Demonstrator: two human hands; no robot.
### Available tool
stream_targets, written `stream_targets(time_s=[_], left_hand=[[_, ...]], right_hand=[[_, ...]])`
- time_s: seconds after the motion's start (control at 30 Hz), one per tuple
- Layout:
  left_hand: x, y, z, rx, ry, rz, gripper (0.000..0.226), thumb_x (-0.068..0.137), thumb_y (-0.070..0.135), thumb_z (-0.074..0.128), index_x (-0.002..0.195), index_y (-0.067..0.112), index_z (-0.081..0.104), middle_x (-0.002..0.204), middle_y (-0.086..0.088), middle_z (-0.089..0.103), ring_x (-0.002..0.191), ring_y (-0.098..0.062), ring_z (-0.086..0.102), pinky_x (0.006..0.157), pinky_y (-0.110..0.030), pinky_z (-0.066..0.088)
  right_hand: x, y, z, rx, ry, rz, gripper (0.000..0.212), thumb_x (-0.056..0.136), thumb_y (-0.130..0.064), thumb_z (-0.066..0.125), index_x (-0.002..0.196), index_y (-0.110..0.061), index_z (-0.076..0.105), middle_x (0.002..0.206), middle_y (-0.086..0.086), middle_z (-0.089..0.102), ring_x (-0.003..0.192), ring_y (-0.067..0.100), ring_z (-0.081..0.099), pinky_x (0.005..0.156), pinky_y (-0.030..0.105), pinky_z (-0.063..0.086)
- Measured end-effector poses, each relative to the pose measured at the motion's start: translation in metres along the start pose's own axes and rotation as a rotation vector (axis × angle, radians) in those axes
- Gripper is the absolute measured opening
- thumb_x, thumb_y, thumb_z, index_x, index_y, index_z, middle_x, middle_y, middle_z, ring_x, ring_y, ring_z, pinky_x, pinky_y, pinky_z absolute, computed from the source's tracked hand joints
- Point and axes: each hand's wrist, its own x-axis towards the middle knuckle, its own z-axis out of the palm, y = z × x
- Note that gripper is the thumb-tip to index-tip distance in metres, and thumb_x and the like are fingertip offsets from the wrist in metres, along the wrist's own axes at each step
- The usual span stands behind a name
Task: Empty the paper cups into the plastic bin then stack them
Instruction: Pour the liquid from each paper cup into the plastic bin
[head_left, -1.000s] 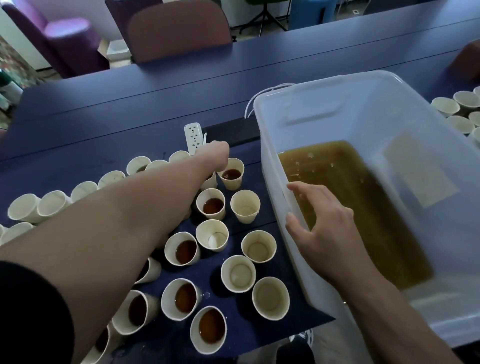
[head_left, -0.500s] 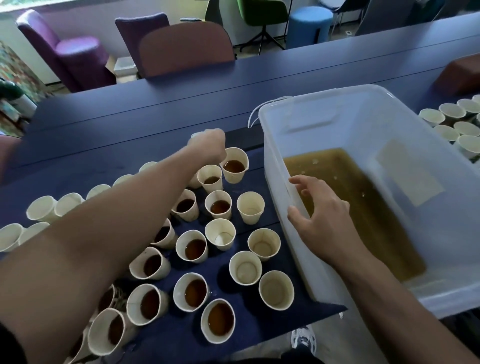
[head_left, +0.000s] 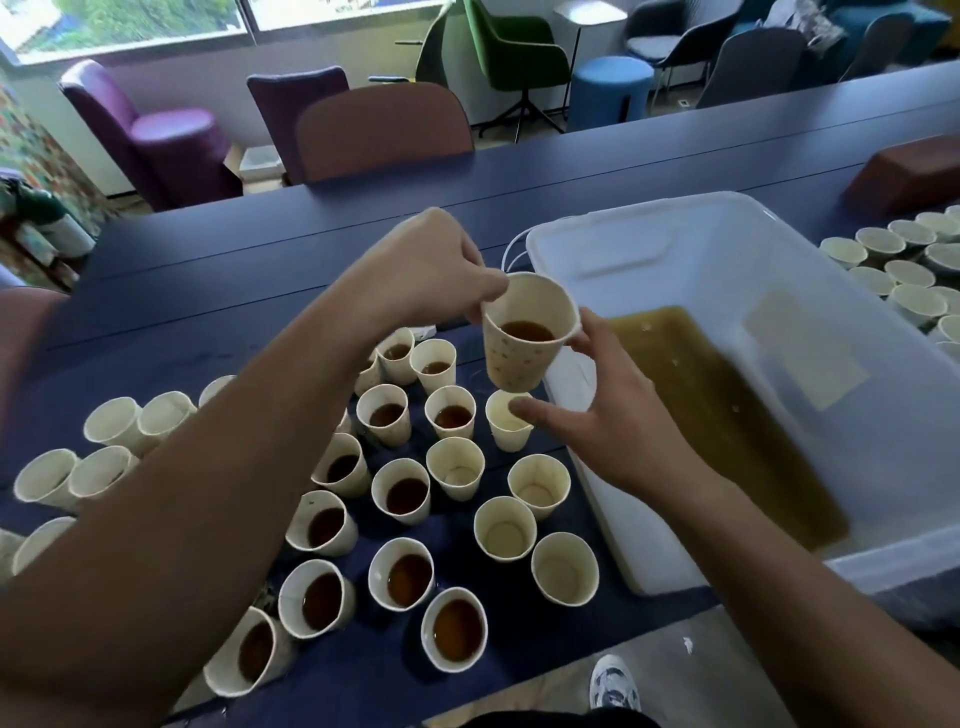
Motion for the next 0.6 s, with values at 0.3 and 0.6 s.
stream_targets(time_s=[0.3, 0.6], left_hand=[[-0.029, 0.031, 0.028, -0.189, 0.003, 0.045, 0.025, 0.084, 0.024, 0.065, 0.066, 0.012, 0.076, 0.042, 0.008, 0.044, 0.038, -0.01, 0.033, 0.038, -0.016, 0.028], [-0.02, 0.017, 0.078, -0.346, 0.106, 0.158, 0.013, 0.096, 0.033, 0.064, 0.099, 0.023, 0.072, 0.089, 0.011, 0.073, 0.075, -0.001, 0.061, 0.076, -0.027, 0.052]], right_hand=[[-0.007, 0.007, -0.005, 0.272, 0.266, -0.043, 0.08, 0.067, -0.028, 0.091, 0.131, -0.023, 0.044, 0.109, -0.018, 0.061, 0.101, 0.002, 0.062, 0.083, 0.025, 0.053], [-0.012, 0.034, -0.064, 0.004, 0.216, 0.016, 0.071, 0.076, -0.03, 0.085, 0.127, -0.035, 0.036, 0.118, -0.011, 0.054, 0.101, 0.008, 0.057, 0.075, 0.018, 0.047]])
